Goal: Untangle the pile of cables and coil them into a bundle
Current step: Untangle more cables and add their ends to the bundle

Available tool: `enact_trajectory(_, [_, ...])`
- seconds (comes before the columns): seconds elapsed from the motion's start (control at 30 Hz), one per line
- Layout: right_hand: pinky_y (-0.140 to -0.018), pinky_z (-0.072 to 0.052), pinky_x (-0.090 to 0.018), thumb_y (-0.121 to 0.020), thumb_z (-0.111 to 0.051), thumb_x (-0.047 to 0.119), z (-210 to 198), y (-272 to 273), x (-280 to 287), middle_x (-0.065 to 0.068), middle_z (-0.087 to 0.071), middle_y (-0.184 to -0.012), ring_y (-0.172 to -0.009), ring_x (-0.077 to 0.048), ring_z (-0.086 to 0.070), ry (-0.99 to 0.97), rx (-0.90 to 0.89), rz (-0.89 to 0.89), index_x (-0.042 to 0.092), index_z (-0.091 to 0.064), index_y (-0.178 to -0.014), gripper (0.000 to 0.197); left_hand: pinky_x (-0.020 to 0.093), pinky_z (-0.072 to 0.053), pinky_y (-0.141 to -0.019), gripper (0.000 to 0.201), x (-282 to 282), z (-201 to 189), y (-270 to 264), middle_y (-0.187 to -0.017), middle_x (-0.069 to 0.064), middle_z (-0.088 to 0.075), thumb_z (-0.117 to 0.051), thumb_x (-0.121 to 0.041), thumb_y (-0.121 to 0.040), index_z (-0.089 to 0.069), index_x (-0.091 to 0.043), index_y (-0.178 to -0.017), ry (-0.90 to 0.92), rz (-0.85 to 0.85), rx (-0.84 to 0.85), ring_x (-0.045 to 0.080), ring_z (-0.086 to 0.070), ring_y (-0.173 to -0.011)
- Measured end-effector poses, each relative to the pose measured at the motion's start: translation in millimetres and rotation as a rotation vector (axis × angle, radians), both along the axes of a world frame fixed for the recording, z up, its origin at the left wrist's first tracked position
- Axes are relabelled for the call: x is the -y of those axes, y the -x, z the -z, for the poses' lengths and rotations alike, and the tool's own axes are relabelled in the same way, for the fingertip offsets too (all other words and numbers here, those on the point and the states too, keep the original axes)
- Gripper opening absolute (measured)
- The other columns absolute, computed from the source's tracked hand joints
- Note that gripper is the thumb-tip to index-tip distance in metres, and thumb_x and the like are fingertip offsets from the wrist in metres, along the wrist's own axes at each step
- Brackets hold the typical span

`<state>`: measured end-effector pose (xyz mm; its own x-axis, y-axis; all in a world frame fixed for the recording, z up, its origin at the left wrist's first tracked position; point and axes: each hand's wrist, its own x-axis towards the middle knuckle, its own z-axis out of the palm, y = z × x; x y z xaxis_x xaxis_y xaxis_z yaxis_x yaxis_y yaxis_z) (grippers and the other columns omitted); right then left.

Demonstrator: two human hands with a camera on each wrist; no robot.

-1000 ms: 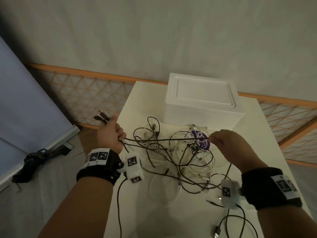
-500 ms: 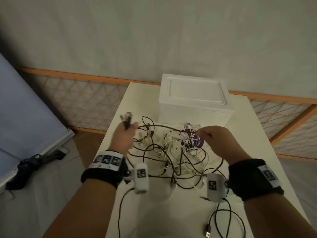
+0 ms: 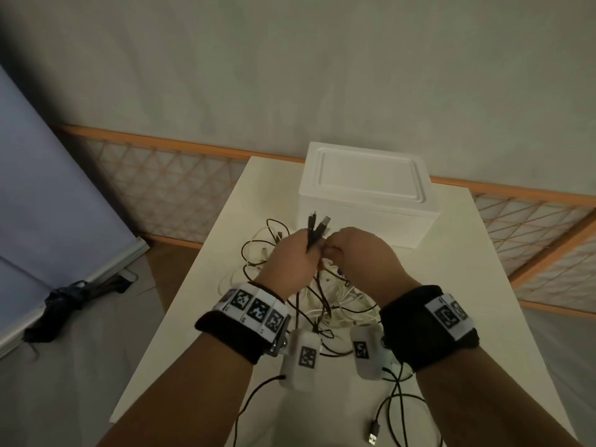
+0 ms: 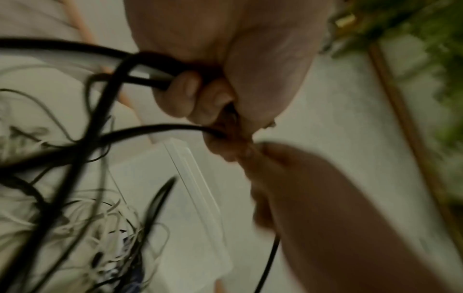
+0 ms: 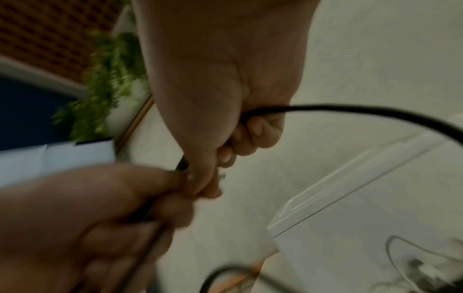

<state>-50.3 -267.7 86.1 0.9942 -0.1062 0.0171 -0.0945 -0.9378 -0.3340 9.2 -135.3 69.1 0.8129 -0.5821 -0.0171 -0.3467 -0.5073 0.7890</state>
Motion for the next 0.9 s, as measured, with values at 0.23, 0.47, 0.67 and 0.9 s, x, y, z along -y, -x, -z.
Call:
enact_trajectory(0.23, [-0.067,-0.044,-0.026,-0.092,-0.057,0.031,-5.2,23.7,52.4,0.005,-0.063,-0.066,-0.065,-0.008,-0.059,-0.268,0.082,0.097,0.018,-0.073,-0.089,0.021,0.03,-0.036,-0.061,0.027,-58.5,-17.0,-46.8,-0.059,-0.002,-0.054,-0.062,-0.041,-0.089,-0.062,-0.026,-0.066,0.172,-0.404,-0.039,0.017,-0.05,-0.061])
enact_trajectory(0.47, [-0.081,-0.047,-0.032,-0.096,-0.048,0.036,-10.1,17.3,47.1,-0.001,-0.067,-0.096,-0.094,-0.02,-0.061,0.045,0.007,0.069,0.022,-0.072,-0.102,0.028,0.033,-0.04,-0.07,0.035,-79.8,0.1,-49.6,-0.088,0.011,-0.065,-0.048,-0.042,-0.096,-0.066,-0.012,-0.098,-0.207,-0.477,0.233,0.033,-0.061,-0.089])
enact_trajectory(0.67, [-0.069,-0.043,-0.028,-0.099,-0.042,0.038,-18.0,-0.7,-3.9,0.0,-0.063,-0.095,-0.089,-0.022,-0.063,0.332,0.059,-0.166,0.023,-0.068,-0.104,0.031,0.031,-0.041,-0.063,0.027,-25.7,-9.1,-3.2,-0.075,0.0,-0.059,-0.051,-0.037,-0.095,-0.064,-0.014,-0.093,-0.157,-0.059,0.225,0.025,-0.062,-0.078])
enact_trajectory(0.9, [-0.071,-0.046,-0.029,-0.097,-0.041,0.046,-10.4,3.5,-4.4,0.001,-0.063,-0.092,-0.089,-0.02,-0.063,0.219,0.002,-0.113,0.031,-0.066,-0.111,0.033,0.03,-0.03,-0.058,0.03,-50.3,-2.4,-27.5,-0.063,-0.009,-0.045,-0.054,-0.04,-0.094,-0.051,-0.019,-0.073,-0.2,0.051,0.258,0.018,-0.049,-0.065])
